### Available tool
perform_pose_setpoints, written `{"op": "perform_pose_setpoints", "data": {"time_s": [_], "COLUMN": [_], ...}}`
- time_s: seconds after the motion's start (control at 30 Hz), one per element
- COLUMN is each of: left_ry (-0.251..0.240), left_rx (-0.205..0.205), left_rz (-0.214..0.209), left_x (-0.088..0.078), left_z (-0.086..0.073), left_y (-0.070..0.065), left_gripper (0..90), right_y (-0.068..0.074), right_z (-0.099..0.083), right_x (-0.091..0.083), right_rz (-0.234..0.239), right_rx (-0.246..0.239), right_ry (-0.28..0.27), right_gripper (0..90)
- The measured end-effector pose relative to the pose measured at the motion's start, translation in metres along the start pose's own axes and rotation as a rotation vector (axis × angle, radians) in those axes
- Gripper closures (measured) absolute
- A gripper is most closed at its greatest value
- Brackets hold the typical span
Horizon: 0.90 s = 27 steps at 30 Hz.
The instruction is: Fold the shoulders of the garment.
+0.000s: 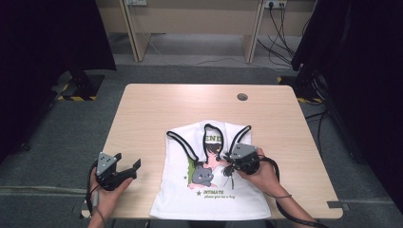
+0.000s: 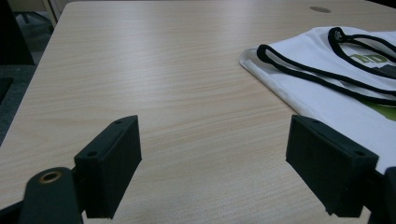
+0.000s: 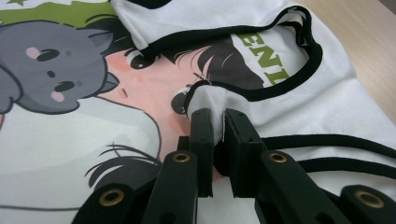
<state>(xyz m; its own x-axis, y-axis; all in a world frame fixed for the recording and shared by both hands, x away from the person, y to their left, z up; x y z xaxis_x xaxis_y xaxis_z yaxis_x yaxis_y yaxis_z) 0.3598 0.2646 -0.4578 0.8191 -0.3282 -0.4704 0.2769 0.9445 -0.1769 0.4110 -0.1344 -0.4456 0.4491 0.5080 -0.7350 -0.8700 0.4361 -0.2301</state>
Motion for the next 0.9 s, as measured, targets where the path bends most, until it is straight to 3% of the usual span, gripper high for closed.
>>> {"op": "perform_pose_setpoints", "data": {"time_s": [0.17, 0.4, 0.53, 0.7, 0.8, 0.9], "left_ry": [0.001, 0.002, 0.002, 0.002, 0.002, 0.0], "left_rx": [0.005, 0.005, 0.004, 0.005, 0.004, 0.004], "left_rz": [0.001, 0.003, 0.002, 0.002, 0.002, 0.001], "left_x": [0.0, 0.0, 0.0, 0.0, 0.0, 0.0], "left_z": [0.0, 0.0, 0.0, 0.0, 0.0, 0.0], "left_y": [0.0, 0.0, 0.0, 0.0, 0.0, 0.0], "left_gripper": [17.6, 17.6, 17.6, 17.6, 17.6, 17.6], "right_y": [0.0, -0.003, -0.009, -0.029, -0.042, -0.048], "right_z": [-0.004, -0.008, -0.005, 0.004, 0.008, 0.007], "right_x": [-0.002, -0.004, -0.01, -0.016, -0.012, -0.002], "right_rz": [0.019, 0.043, 0.065, 0.066, 0.03, -0.026], "right_rx": [0.016, 0.026, 0.092, 0.247, 0.338, 0.339], "right_ry": [-0.002, 0.004, -0.039, -0.122, -0.125, -0.066], "right_gripper": [81.4, 72.4, 63.5, 51.5, 49.3, 47.6]}}
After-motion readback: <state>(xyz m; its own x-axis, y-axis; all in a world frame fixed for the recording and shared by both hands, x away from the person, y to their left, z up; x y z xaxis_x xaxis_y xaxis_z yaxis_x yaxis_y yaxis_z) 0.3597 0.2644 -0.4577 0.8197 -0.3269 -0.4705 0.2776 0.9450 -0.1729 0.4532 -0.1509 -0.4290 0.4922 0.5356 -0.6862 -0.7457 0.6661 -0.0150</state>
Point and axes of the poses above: each handheld gripper's, and its own axes: x roughly forward along the jaws, z roughly out of its top, y roughly to its left, the point moved 5 cm from there along x, roughly forward along the jaws, and after that the axes turned 2 degrees about -x, right-handed, at the moved point
